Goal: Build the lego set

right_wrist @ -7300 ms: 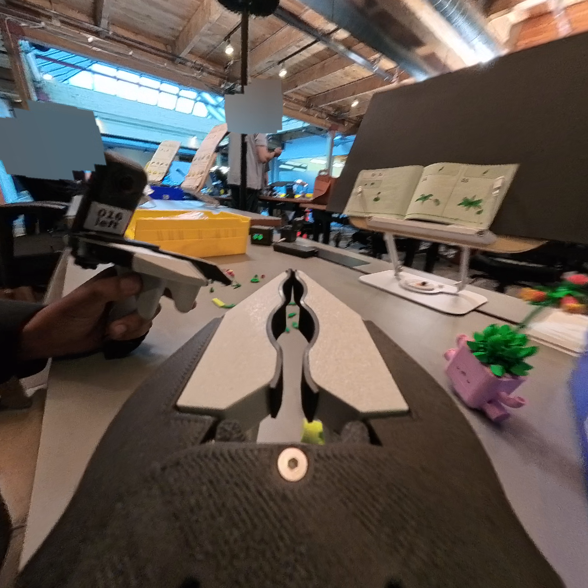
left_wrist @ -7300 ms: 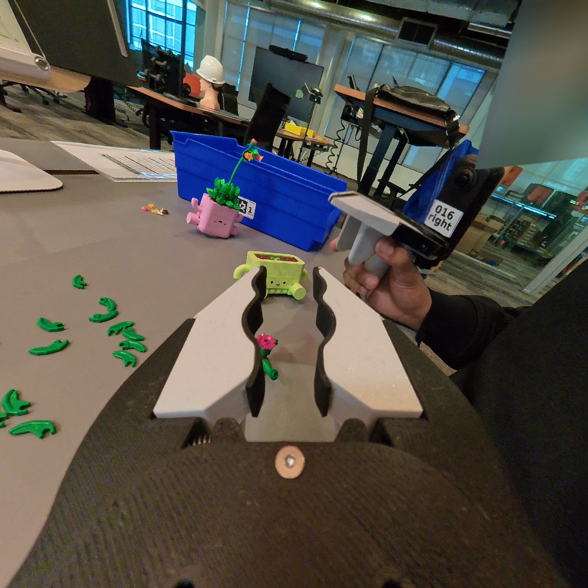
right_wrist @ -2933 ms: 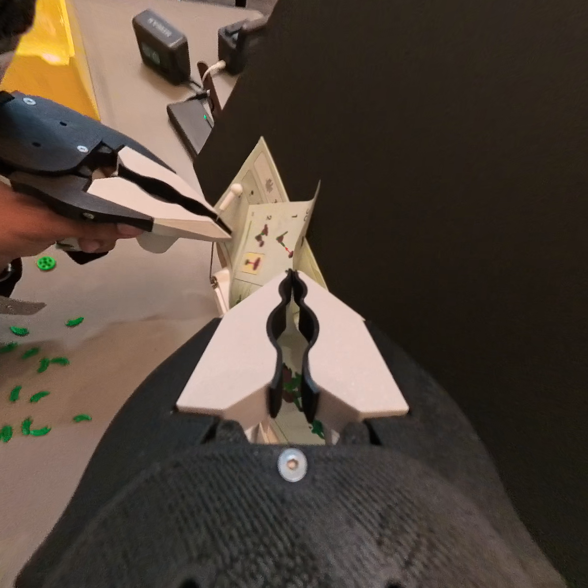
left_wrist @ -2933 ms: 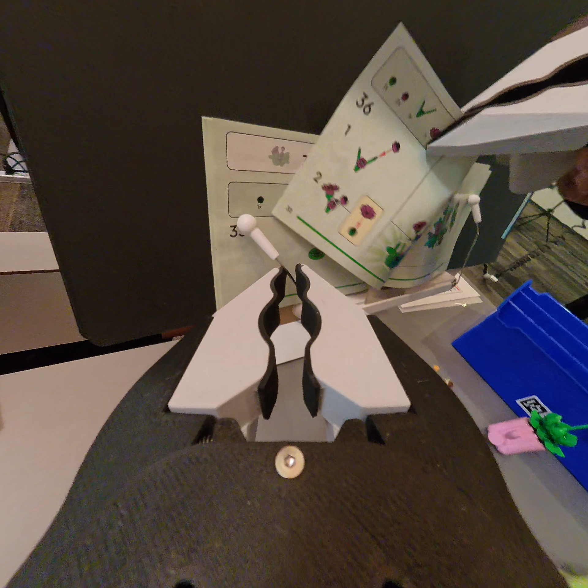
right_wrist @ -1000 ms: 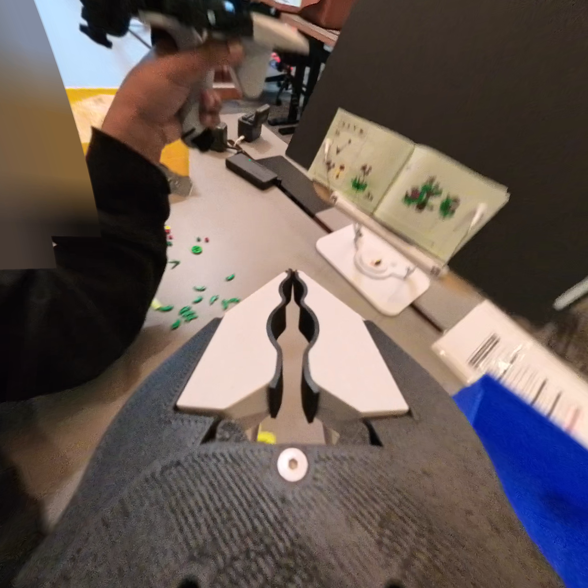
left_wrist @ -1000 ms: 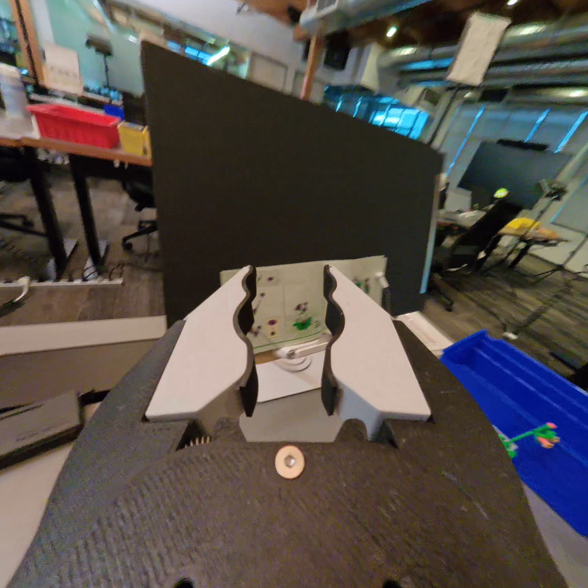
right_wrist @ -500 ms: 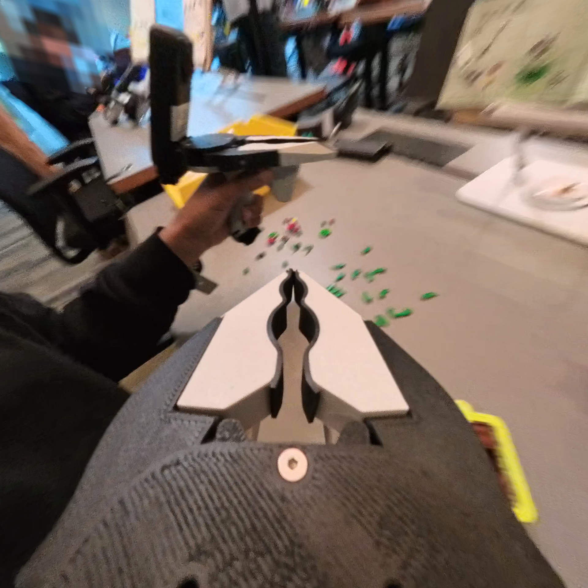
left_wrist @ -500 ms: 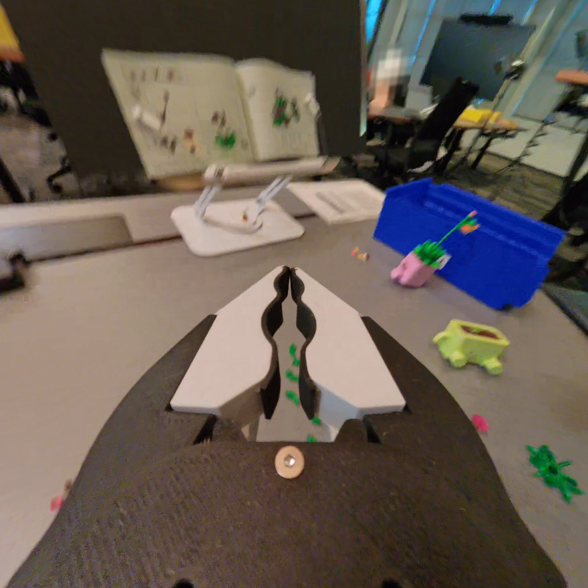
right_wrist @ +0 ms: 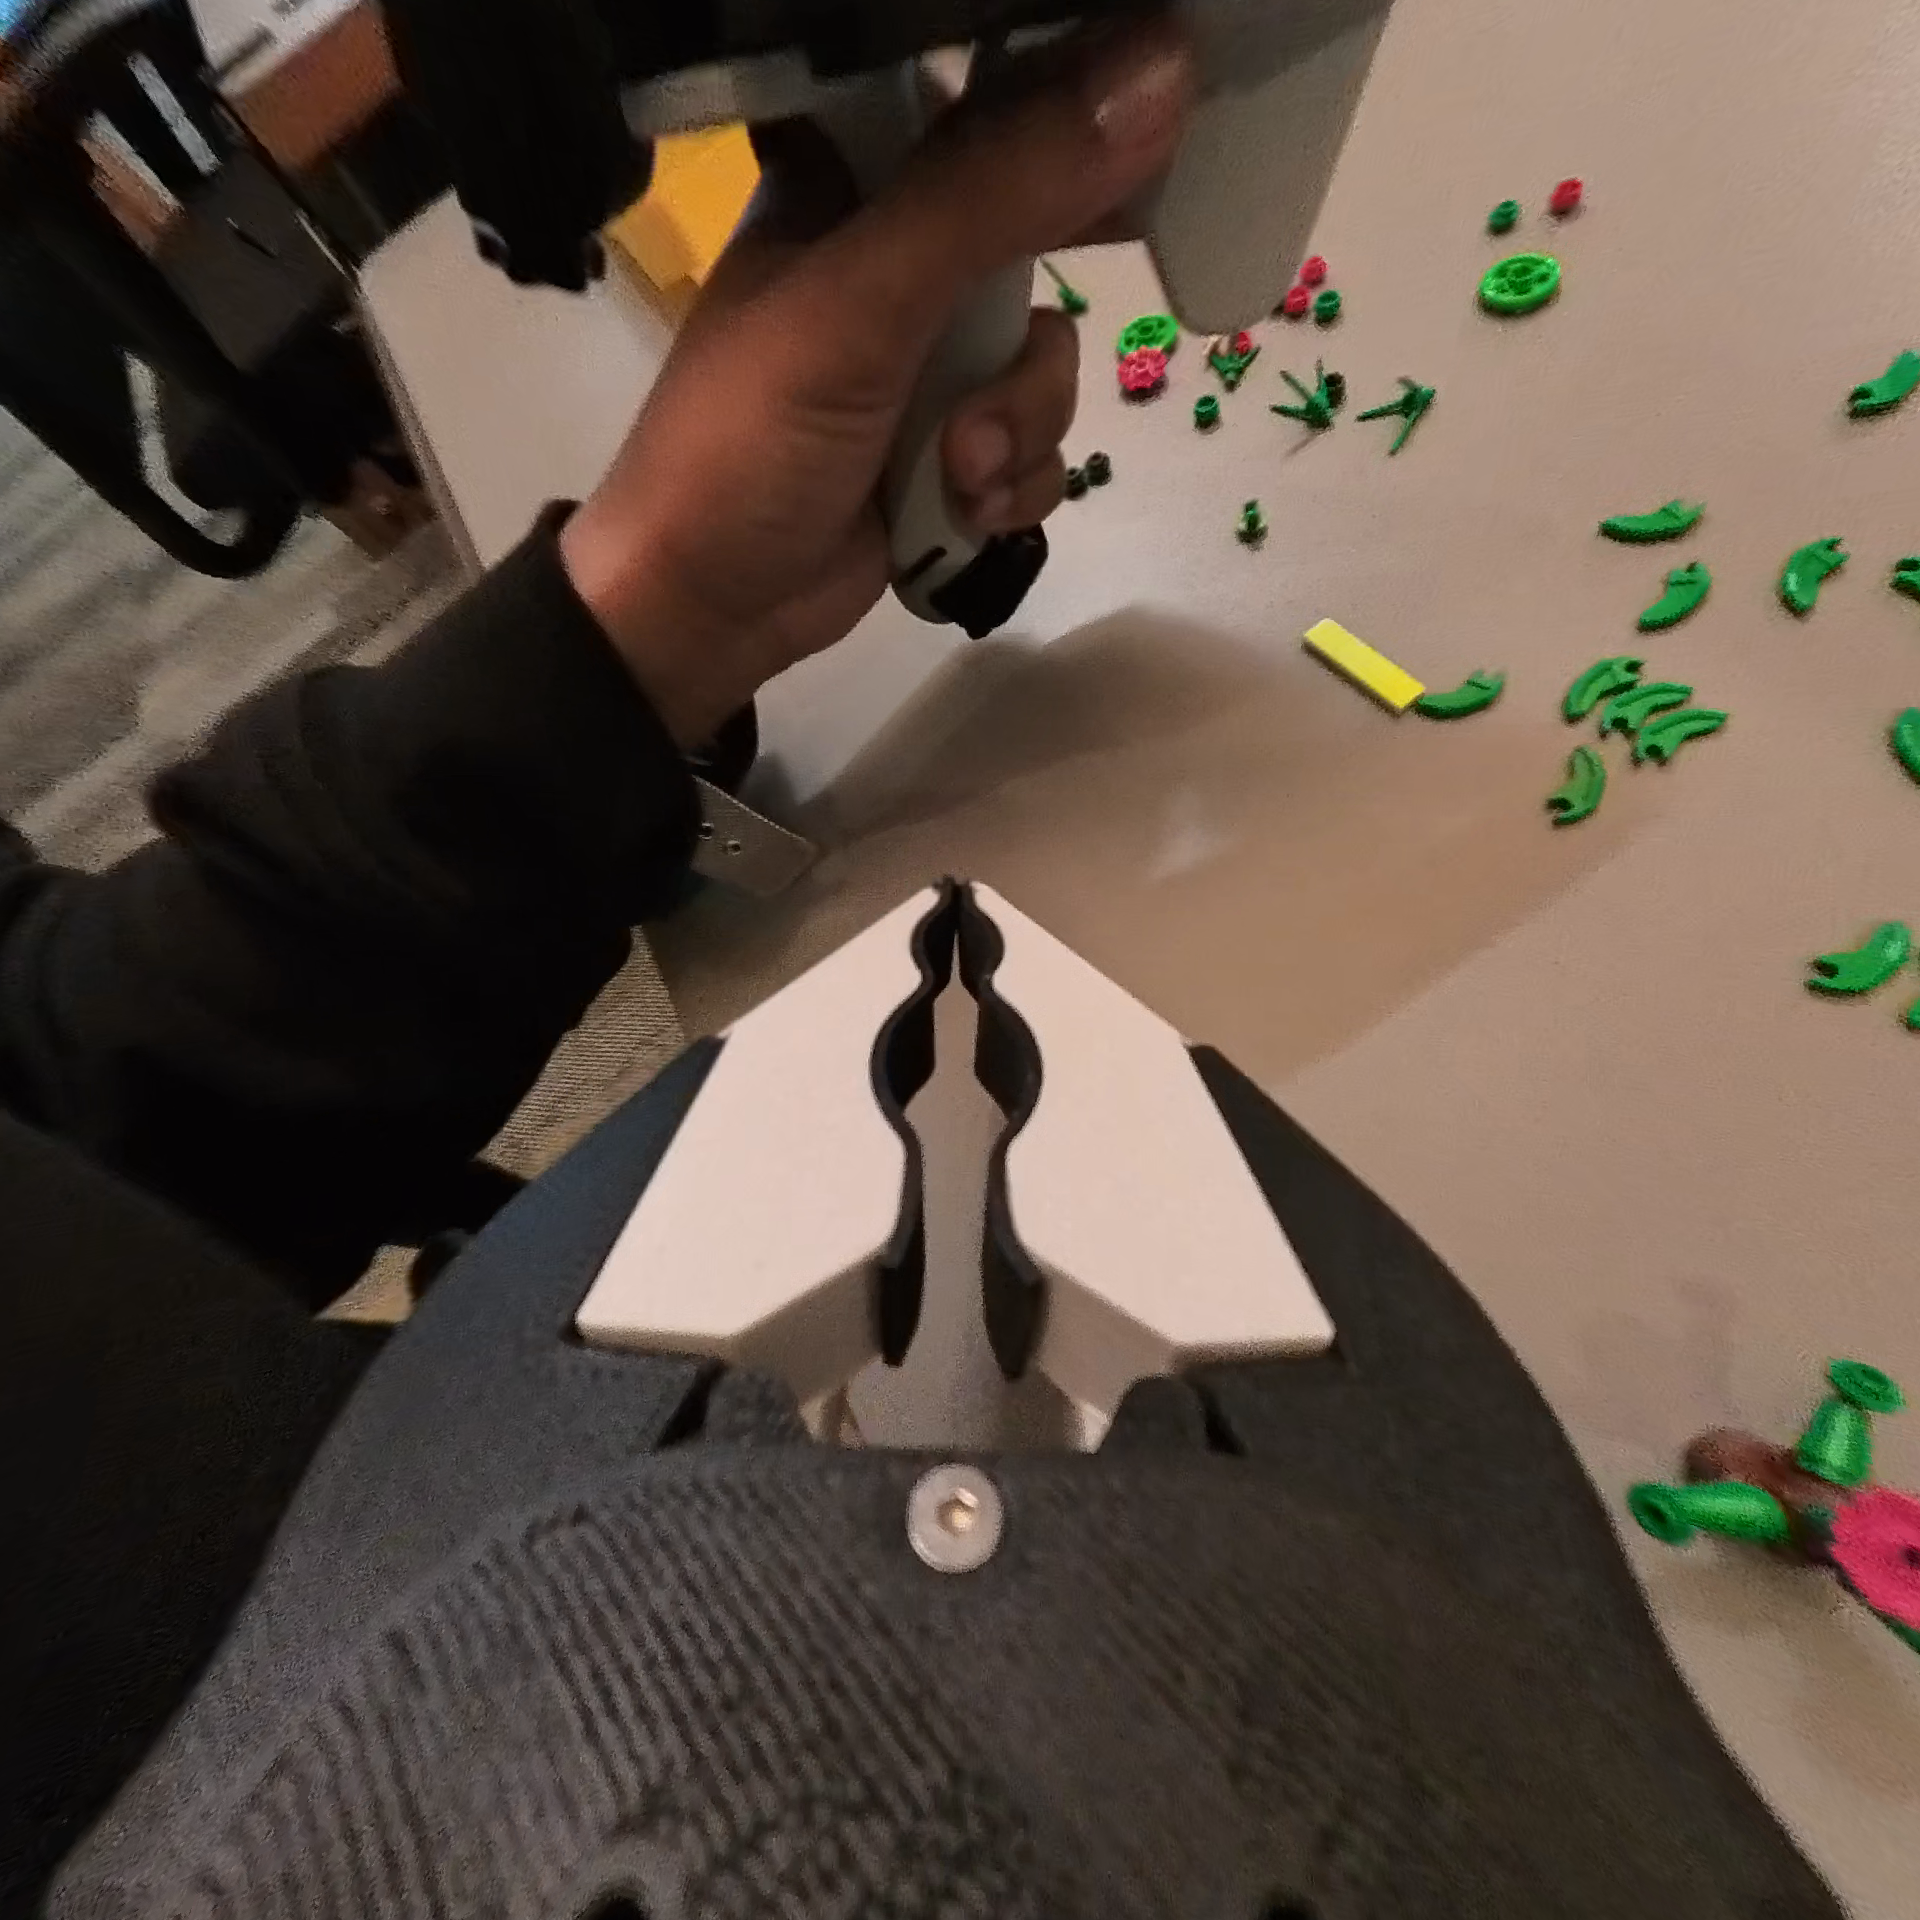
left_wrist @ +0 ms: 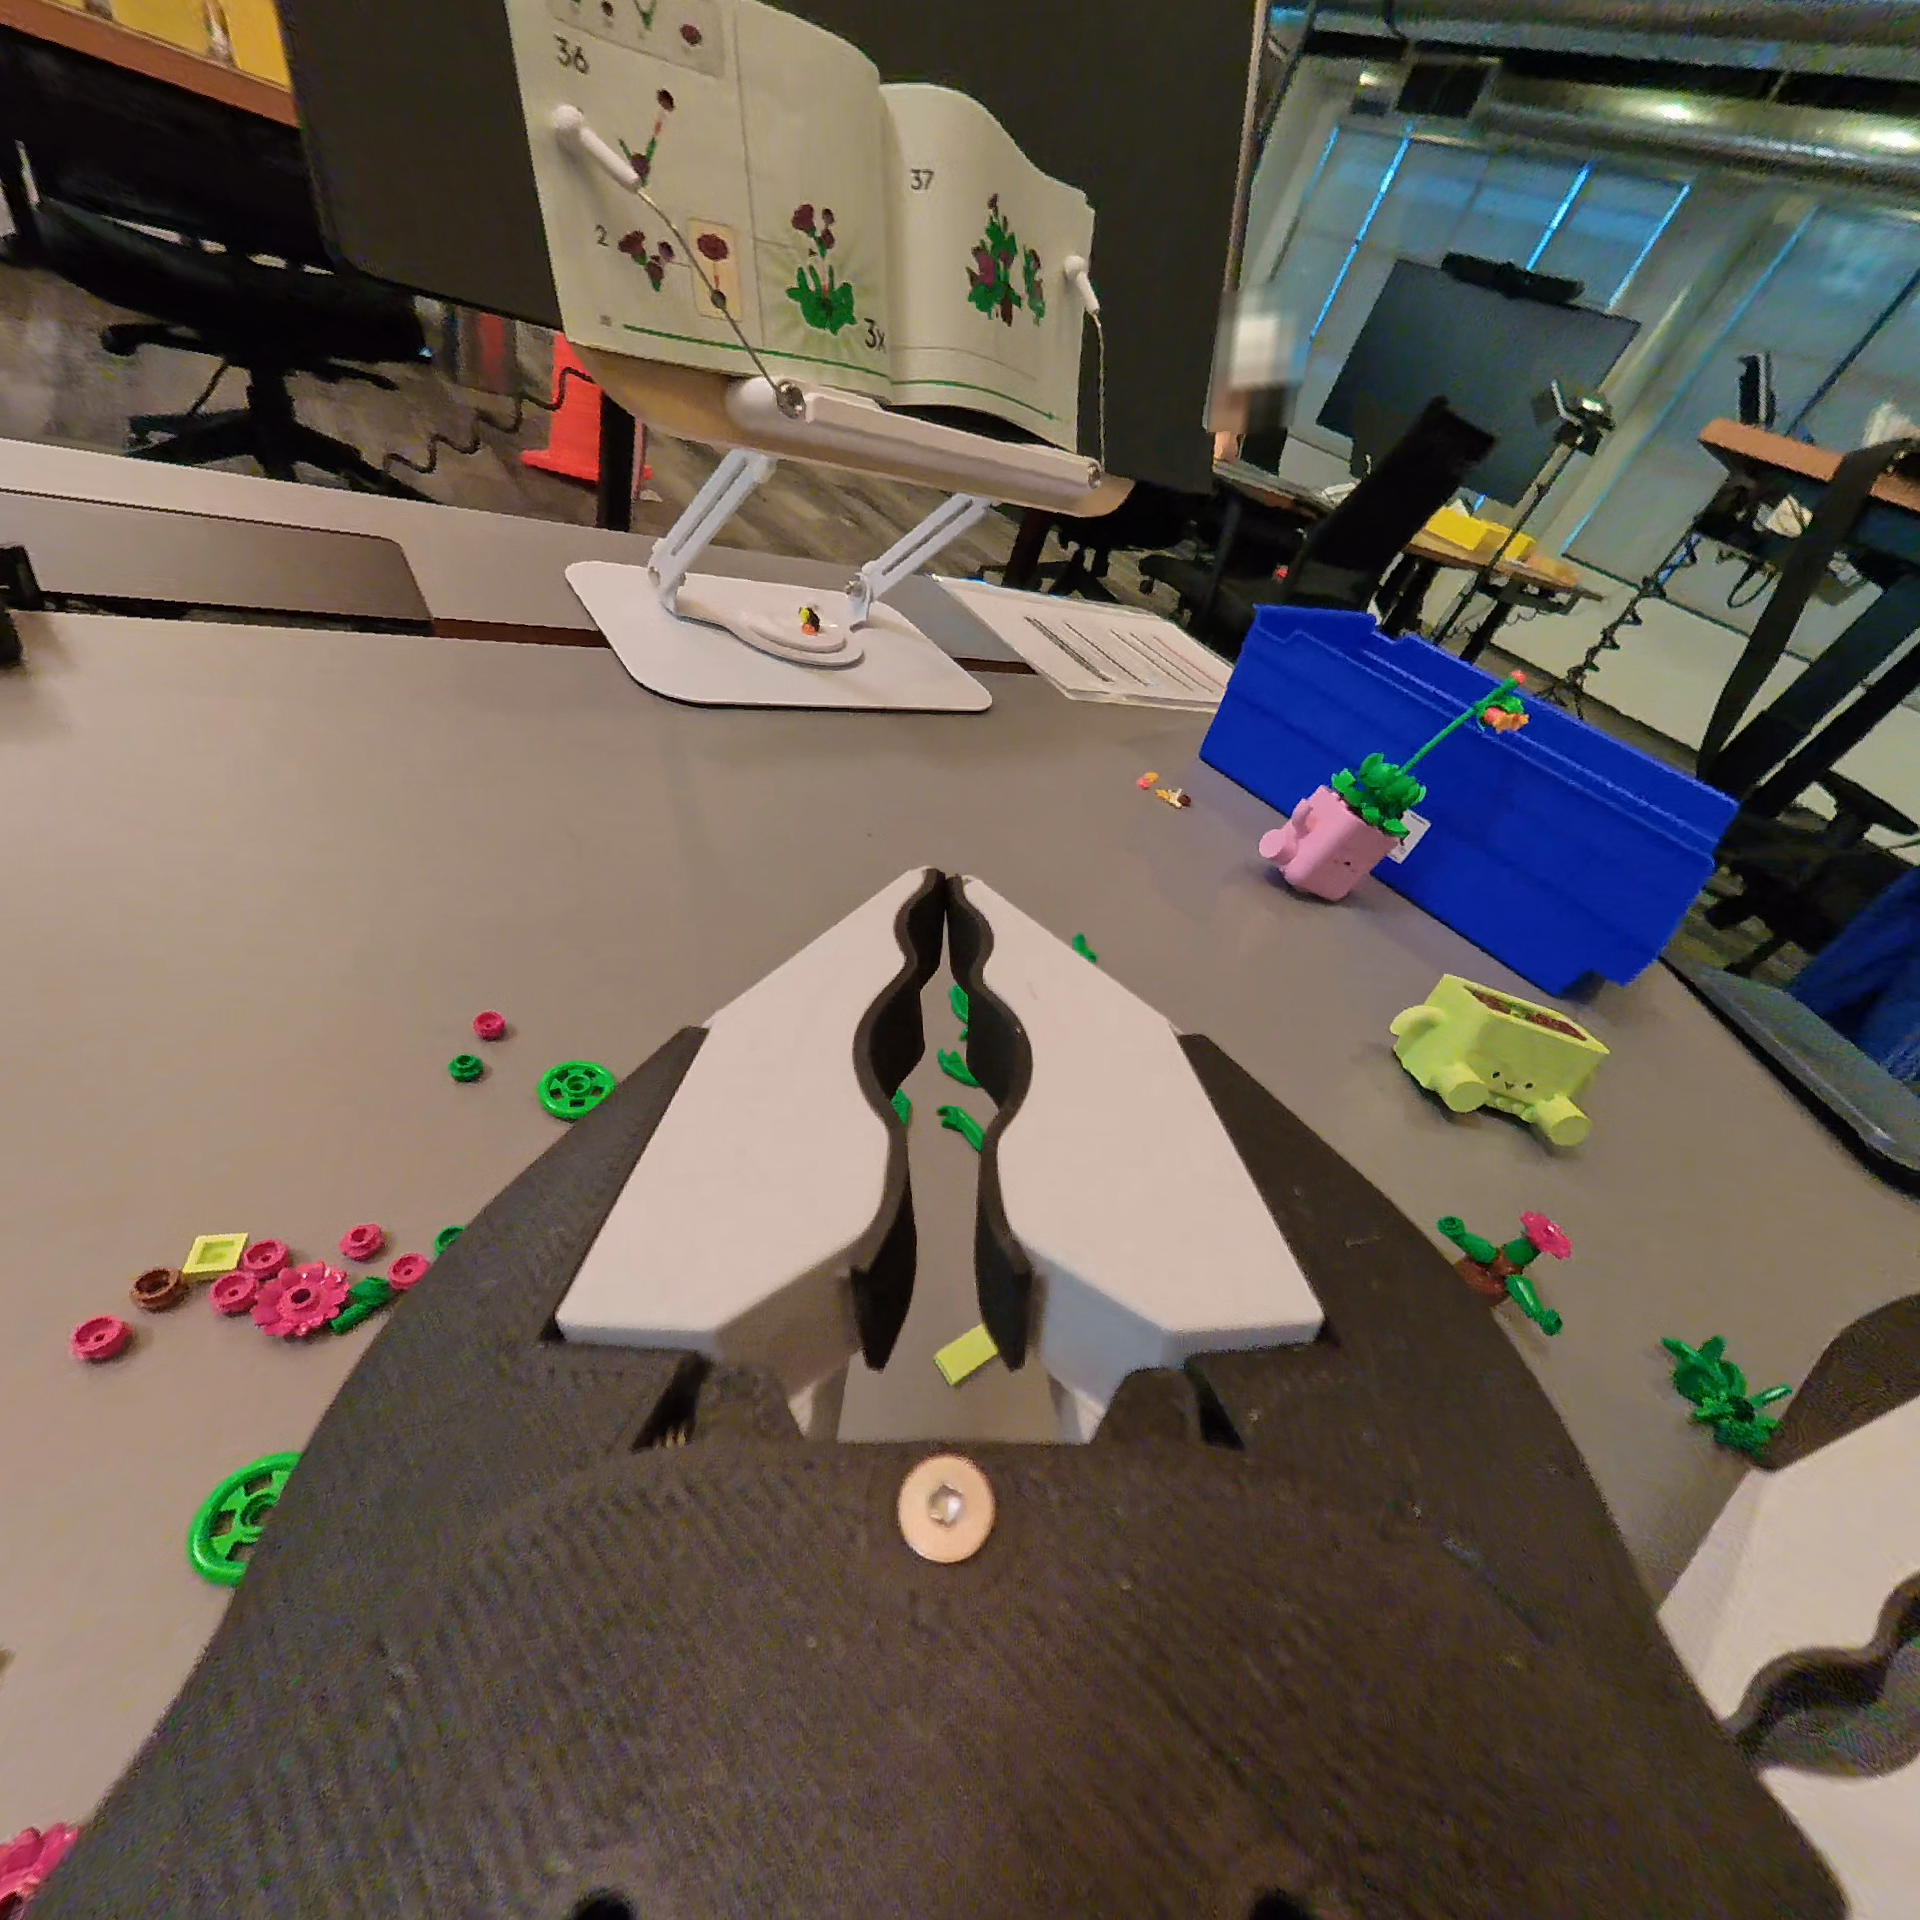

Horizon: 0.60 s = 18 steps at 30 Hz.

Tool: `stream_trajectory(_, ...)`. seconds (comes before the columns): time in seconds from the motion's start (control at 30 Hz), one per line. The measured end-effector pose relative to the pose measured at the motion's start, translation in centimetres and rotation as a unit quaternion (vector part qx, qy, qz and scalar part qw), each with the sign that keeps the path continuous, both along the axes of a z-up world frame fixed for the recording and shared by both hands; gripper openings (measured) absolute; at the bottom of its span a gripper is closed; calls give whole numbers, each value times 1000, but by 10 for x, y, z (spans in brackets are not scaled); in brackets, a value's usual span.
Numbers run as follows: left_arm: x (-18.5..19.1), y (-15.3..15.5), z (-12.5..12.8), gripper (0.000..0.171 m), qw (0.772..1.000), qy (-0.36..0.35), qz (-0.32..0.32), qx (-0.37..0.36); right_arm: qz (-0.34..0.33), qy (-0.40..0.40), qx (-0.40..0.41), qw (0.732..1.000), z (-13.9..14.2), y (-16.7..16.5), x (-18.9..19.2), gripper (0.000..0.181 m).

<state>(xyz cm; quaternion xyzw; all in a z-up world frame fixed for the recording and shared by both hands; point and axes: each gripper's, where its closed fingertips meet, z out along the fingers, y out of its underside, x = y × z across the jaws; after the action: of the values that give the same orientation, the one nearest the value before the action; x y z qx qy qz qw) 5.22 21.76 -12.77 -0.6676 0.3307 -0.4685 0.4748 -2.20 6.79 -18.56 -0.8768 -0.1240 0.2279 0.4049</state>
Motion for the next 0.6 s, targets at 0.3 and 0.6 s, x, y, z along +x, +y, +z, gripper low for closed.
stream_trajectory(0.3, -51, 42, 3, 0, 991, 36, 128, 11, 0, -21, 39, 999, -2, 5, -5, 0)
stream_trajectory(0.6, -121, 84, -17, 0, 959, 145, 243, 27, 11, -18, 59, 998, -4, -18, -5, 2)
